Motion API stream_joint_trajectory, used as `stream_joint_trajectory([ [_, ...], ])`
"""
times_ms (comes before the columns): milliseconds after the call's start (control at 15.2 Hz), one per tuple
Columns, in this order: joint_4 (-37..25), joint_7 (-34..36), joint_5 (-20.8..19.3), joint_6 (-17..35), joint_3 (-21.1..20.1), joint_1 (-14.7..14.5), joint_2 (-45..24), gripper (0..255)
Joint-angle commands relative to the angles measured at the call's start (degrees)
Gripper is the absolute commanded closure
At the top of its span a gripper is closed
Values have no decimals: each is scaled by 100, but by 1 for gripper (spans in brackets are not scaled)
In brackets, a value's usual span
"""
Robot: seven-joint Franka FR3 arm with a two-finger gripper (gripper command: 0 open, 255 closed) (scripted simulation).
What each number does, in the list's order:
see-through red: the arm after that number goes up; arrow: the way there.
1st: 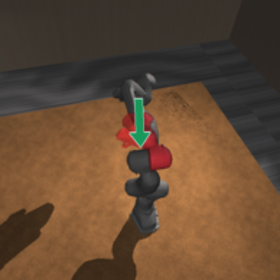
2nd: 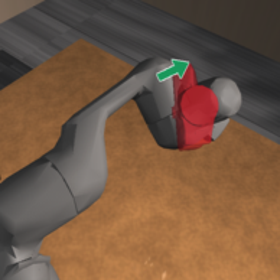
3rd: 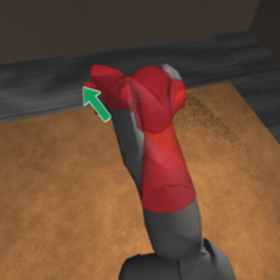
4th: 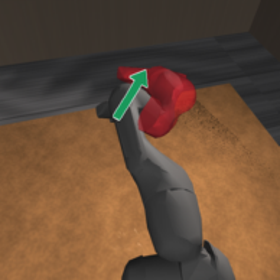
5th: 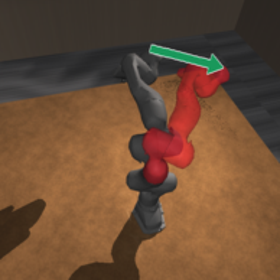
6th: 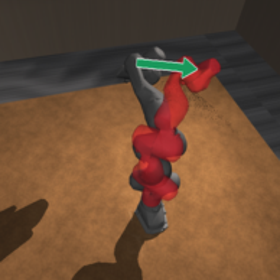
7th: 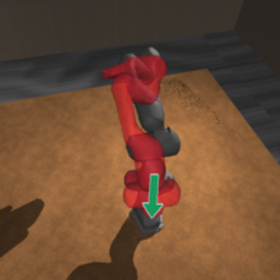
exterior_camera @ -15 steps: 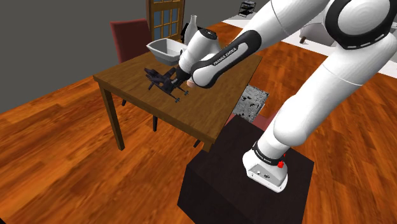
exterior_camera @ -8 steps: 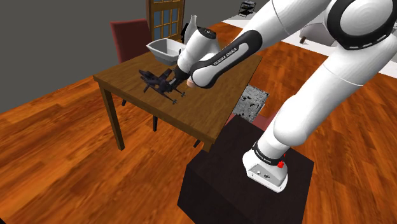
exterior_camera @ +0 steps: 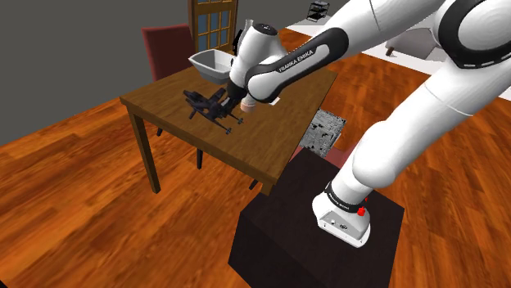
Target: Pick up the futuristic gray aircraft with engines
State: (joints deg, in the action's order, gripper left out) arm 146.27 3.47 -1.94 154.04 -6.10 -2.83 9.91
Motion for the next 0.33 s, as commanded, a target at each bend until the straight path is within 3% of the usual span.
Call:
stream_joint_trajectory([
  [0, -59, -28, 34, -187, 9, -12, 119, 255],
  [264, -129, -54, 64, -375, 19, -24, 239, 255],
])
